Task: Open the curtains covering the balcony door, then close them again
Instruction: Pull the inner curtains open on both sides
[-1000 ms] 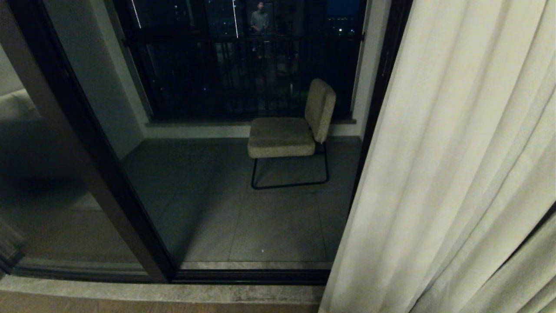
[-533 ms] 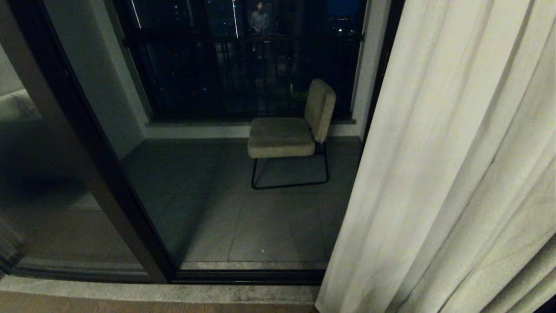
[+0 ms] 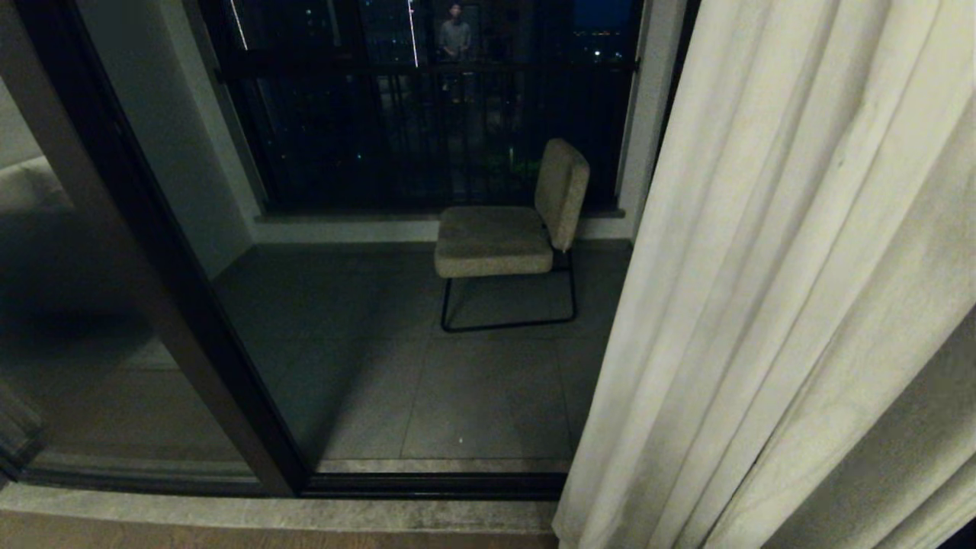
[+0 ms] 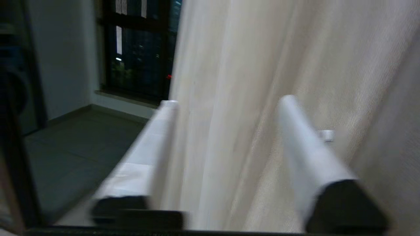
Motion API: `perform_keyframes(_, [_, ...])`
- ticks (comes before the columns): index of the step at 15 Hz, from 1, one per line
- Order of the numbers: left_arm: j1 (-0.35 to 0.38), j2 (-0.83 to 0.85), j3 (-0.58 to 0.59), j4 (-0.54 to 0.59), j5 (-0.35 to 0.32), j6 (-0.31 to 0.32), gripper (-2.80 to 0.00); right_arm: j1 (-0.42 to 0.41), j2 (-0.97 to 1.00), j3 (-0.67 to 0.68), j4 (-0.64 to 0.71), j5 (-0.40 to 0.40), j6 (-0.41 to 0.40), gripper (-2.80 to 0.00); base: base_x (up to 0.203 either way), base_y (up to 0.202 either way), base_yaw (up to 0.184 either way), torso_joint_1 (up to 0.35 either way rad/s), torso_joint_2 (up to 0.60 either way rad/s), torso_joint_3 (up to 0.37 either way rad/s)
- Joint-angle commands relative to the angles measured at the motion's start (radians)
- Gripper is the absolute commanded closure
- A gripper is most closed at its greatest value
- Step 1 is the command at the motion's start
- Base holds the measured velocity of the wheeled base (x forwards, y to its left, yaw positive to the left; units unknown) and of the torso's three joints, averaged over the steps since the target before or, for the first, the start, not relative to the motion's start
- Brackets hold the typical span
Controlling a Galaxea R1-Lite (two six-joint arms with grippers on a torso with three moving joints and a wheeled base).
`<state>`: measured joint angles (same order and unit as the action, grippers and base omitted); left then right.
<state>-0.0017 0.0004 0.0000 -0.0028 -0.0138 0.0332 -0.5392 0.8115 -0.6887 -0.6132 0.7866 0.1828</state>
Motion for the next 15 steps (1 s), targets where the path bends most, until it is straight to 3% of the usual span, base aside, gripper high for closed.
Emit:
perform_keyframes(1, [0.0, 0.0, 0.0, 0.0, 0.0, 0.001, 0.0, 0.054, -0.02, -0.002, -0.002, 0.004, 0.001, 0.0, 0.0, 0.0, 0.0, 0.0, 0.0, 0.0])
perform_keyframes(4, [0.0, 0.0, 0.0, -0.001, 0.0, 0.001, 0.0, 0.163, -0.027, -0.013, -0.003, 0.006, 0.001, 0.0, 0.0, 0.0, 0.0, 0.0, 0.0, 0.0])
perform_keyframes(9, [0.0, 0.0, 0.0, 0.0, 0.0, 0.001, 0.0, 0.401, 0.07, -0.15, 0.05, 0.001, -0.001, 0.0, 0.0, 0.0, 0.0, 0.0, 0.0, 0.0])
perform_keyframes(15, [0.0, 0.0, 0.0, 0.0, 0.0, 0.001, 0.0, 0.578, 0.312, -0.297, 0.053, -0.005, -0.033, 0.0, 0.0, 0.0, 0.0, 0.0, 0.0, 0.0])
